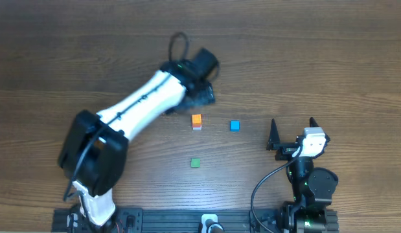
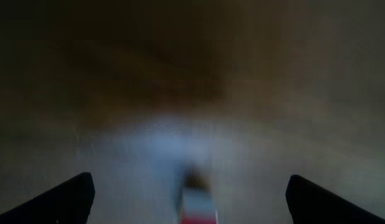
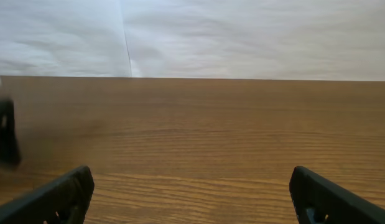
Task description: Stack Cubes
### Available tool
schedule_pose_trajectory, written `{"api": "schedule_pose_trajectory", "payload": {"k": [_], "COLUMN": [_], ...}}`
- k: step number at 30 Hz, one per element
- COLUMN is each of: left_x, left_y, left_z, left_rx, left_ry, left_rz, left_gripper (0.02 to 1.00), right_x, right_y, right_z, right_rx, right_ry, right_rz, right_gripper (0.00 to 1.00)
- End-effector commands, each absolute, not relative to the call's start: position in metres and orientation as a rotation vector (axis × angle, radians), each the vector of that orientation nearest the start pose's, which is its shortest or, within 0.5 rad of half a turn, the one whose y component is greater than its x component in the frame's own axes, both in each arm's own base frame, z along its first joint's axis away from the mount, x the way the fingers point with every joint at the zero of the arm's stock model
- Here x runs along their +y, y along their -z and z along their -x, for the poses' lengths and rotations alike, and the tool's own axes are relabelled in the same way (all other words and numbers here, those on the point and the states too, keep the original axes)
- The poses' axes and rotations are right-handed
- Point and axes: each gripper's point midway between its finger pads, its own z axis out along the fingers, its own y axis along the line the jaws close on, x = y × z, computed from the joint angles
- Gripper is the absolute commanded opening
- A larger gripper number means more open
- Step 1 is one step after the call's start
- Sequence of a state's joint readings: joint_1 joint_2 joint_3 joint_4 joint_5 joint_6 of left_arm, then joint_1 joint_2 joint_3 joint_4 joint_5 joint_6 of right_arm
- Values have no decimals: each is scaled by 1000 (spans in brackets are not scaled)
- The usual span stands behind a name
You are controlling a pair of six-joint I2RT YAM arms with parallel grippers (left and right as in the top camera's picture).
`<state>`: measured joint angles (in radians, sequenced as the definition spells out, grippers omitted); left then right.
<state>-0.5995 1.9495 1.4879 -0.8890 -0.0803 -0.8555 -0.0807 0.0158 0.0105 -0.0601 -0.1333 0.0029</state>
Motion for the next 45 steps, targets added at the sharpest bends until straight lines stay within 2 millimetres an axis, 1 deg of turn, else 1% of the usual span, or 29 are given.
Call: {"api": "schedule_pose_trajectory", "payload": {"k": [1, 3, 5, 7, 10, 13, 16, 18, 21, 23, 25, 27, 29, 32, 36, 39, 45], "left_x": [-160, -127, -96, -64, -28, -9, -5, -3, -1, 1, 2, 3, 2, -2, -19, -27, -29], "left_y": [-111, -133, -157, -188, -234, -275, -312, -331, -343, -344, -338, -326, -309, -282, -249, -234, -212], "left_z": [-409, -425, -434, -437, -428, -407, -377, -352, -315, -292, -271, -257, -247, -243, -246, -247, -244], "left_rx": [2693, 2607, 2525, 2436, 2309, 2184, 2049, 1947, 1814, 1744, 1689, 1660, 1646, 1644, 1632, 1599, 1586], "left_ry": [180, 202, 214, 219, 221, 227, 231, 247, 250, 237, 214, 183, 157, 143, 168, 185, 192], "left_rz": [501, 590, 652, 691, 706, 662, 564, 516, 442, 390, 338, 288, 242, 180, 49, -15, -22], "left_gripper": [996, 998, 996, 996, 985, 972, 965, 961, 954, 956, 956, 963, 967, 972, 982, 998, 996], "right_x": [5, 5, 5, 5, 5, 5, 5, 5, 5, 5, 5, 5, 5, 5, 5, 5, 5], "right_y": [-159, -159, -159, -159, -159, -159, -159, -159, -159, -159, -159, -159, -159, -159, -159, -159, -159], "right_z": [-246, -246, -246, -246, -246, -246, -246, -246, -246, -246, -246, -246, -246, -246, -246, -246, -246], "right_rx": [1633, 1633, 1633, 1633, 1633, 1633, 1633, 1633, 1633, 1633, 1633, 1633, 1633, 1633, 1633, 1633, 1633], "right_ry": [-56, -56, -56, -56, -56, -56, -56, -56, -57, -56, -56, -56, -57, -56, -56, -56, -56], "right_rz": [42, 42, 42, 42, 42, 42, 42, 42, 42, 42, 42, 42, 42, 42, 42, 42, 42], "right_gripper": [993, 991, 991, 991, 991, 989, 993, 993, 993, 993, 991, 991, 993, 993, 993, 993, 993]}}
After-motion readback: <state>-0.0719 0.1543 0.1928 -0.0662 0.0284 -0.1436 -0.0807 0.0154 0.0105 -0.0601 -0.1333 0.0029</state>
